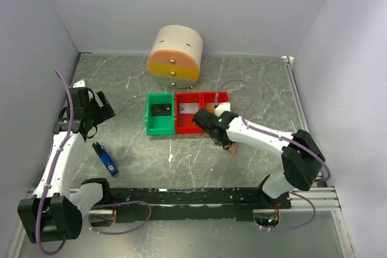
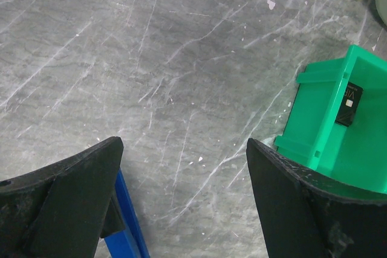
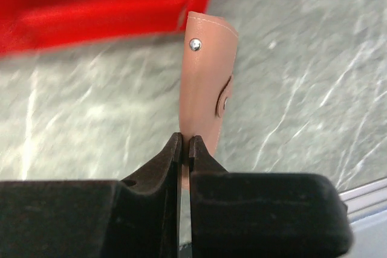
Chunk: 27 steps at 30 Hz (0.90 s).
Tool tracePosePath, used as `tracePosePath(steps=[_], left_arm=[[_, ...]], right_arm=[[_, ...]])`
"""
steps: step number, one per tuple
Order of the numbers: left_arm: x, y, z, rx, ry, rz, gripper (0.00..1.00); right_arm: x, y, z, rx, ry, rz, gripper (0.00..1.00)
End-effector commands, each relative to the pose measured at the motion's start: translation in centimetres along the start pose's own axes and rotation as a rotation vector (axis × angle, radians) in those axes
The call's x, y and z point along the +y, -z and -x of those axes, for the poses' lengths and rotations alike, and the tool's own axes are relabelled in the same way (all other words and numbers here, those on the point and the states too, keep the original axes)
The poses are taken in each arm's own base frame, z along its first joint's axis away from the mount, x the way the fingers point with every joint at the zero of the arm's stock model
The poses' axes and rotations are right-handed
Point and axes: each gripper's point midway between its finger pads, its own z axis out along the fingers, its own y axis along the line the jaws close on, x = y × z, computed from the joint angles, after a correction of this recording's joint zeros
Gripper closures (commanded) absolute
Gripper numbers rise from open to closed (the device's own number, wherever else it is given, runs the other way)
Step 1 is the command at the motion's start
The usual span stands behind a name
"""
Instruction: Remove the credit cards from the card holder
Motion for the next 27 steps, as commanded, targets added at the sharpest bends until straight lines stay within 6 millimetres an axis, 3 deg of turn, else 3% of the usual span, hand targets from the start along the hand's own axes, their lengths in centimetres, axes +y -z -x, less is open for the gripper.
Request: tracePosePath(steps=[1,6,11,16,23,27], left_arm=[[-0.4,0.4,0.9,-0.014,-0.002,-0.025,0.05],[-0.3,0.2,0.7,0.0,-0.002,-0.017,0.05],[-0.1,0.3,0.8,-0.007,0.002,-0.002,0.05],[0.8,0.8,1.0,-0.028,0.015,0.042,0.05],[1.0,1.6,1.5,-0.069,0.029,0.047,0.05],[0.5,1.8,1.3,-0.059,0.026,0.018,0.05]], right_arm=[[1.7,3.4,-4.9,0.046,-0.03,0.019,1.0],[4.3,6.7,-8.3,-0.003,0.087,-0.023,1.0],[10.0,8.7,-10.1,-0.079,0.227,0.016,1.0],[15.0,9.5,-11.1,-0.071,0.237,0.196,0.98],[20.6,13.2,-10.4,-0.101,0.212,0.568,0.63],[20.7,15.3,-8.8,-0.159,0.155,0.652,0.47]])
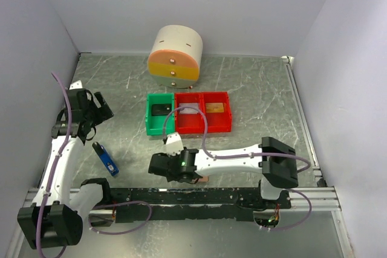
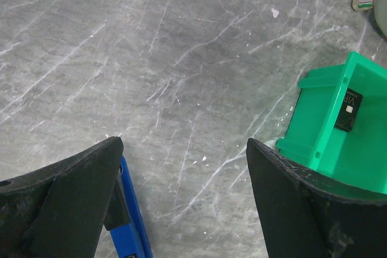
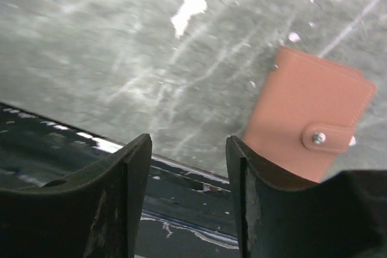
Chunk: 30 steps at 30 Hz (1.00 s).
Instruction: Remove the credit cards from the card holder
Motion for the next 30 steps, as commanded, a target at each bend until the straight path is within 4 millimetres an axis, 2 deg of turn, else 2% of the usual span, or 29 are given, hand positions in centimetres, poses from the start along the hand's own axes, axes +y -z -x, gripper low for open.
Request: tracePosePath(steps=[1,7,10,13,18,25,30], left_arm=[[-0.4,0.7,0.8,-0.016,0.015,-0.023,0.05],[-3.3,1.8,-1.7,0.062,0.1,-0.198,0.05],[-5.3,3.2,-1.8,0.069,0.153,-0.322,0.05],[-7.6,4.8,-1.7,0.074,0.163,-0.471,0.05],[-10.3,6.4,-3.5,0.166,0.216,-0.659,0.05],[-11.5,8.6,-5.0,0.157,0.181,-0.8,0.05],[-13.3,8.5,-7.1,0.2,0.125,-0.873,0.05]], right_arm=[[2.1,2.3,3.4,-0.137,-0.063,0.153,0.46],[-2.4,4.4,5.7,-0.256,-0.175,0.091,0.29],[-4.7,4.9,5.9,-0.274,-0.232,0.087,0.25],[-7.2,5.1,5.2,-0.3,-0.294,0.095,0.18],[-10.5,4.6,4.6,-0.325,-0.398,0.151,0.12],[-11.9,3.0,2.2,-0.323,-0.496,0.242,0.12],[-13.1,2.0,0.4,-0.286,-0.539,0.201,0.12]])
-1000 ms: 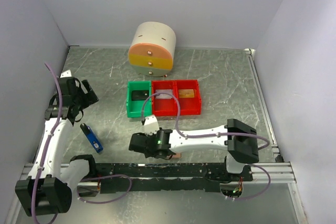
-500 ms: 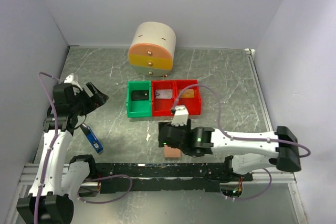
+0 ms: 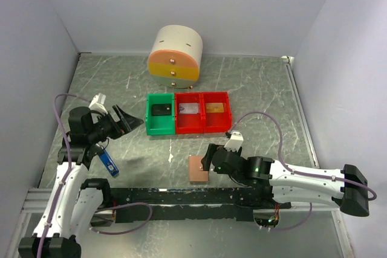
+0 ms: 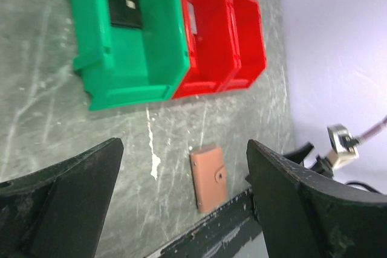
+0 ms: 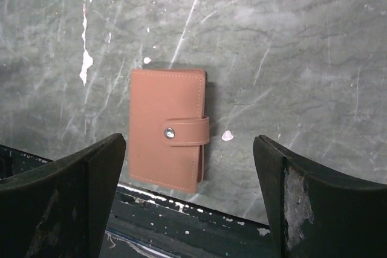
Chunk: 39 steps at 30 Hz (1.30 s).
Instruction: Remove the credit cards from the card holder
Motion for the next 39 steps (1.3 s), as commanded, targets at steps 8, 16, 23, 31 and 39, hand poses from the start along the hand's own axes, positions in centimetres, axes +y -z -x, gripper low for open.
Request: tracePosePath(steps=[8,16,23,31,39], left_arm=[[-4.8,-5.2,-7.5,0.224,-0.223,-0.074,0.05],[-4.7,-5.9,-10.8,0.264,-0.301,0.027,0.05],[-2.9,-5.7,-15.6,0.305,-0.208,-0.012,0.06],[-3.4,-5.9,-18.1,0.346,-0.241,-0.005,0.21],[-2.1,-5.6,-19.0,0.316,-0.171,0.022,0.33]], right_arm=[[0.4,-0.5,-1.7,0.094,0.042,-0.018,0.12],[0.8,-1.4,-3.6,0.168,0.117,-0.04,0.22],[1.1,-1.5,-5.1,0.216,0.104,0.007,0.29],[1.4,-1.0,-2.5,0.159,0.175,-0.071,0.37],[2.0,-1.2,-2.5,0.173,0.217,-0.076,0.52]])
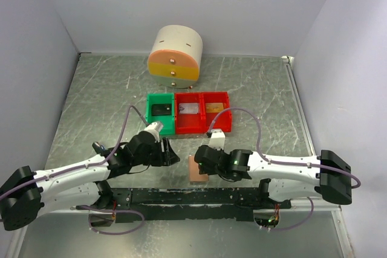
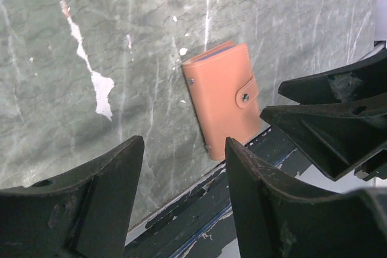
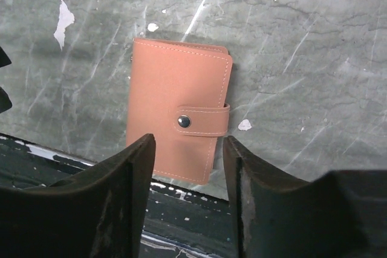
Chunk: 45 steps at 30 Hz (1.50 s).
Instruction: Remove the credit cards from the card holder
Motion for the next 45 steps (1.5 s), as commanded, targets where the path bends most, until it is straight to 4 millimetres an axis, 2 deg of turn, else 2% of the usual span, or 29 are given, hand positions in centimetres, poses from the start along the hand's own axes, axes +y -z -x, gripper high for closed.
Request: tracePosePath(steps=[1,7,14,18,20,21,27,35,38,42,45], left_arm=[[0.6,0.1,0.7,-0.087,0.066,0.012,0.33],[1.1,1.3,1.1,-0.136,0.081,0.011,0.35],[1.1,1.5,0.9,-0.148,0.109,-0.015,0.36],[1.2,2.0,1.4,-0.197,0.141,-0.041,0.26],[1.4,2.2,1.5,-0.213,0.149,-0.041,0.03],[1.5,2.3,1.6,-0.221,0.15,-0.038,0.0],[1.5,2.9,1.9,-0.246,0.125,-0.049,0.0],[0.6,2.5,1.5,-0.233,0.11,-0.121,0.07],[-0.2,2.1,1.1,-0.202,0.068,-0.149,0.12],[0.0,1.0,0.6,-0.127,0.032,-0.085,0.17],[0.1,-0.1,-0.2,-0.064,0.017,-0.057,0.2]], right_arm=[[0.4,0.0,0.2,-0.005,0.049,0.004,0.53],[0.7,-0.6,0.4,-0.004,0.058,-0.031,0.55],[1.2,-1.3,1.3,-0.012,0.109,-0.091,0.59],[1.0,-2.0,0.9,0.009,0.127,-0.134,0.6],[0.8,-2.3,0.4,0.023,0.133,-0.146,0.61],[0.8,-2.4,0.3,0.029,0.133,-0.151,0.61],[-0.1,-3.0,-0.5,0.056,0.151,-0.205,0.64],[-1.1,-3.7,-1.7,0.092,0.185,-0.271,0.68],[-1.3,-3.8,-2.0,0.096,0.187,-0.282,0.74],[-1.1,-3.8,-2.1,0.089,0.174,-0.262,0.85],[-1.0,-3.7,-1.8,0.07,0.148,-0.24,0.88]])
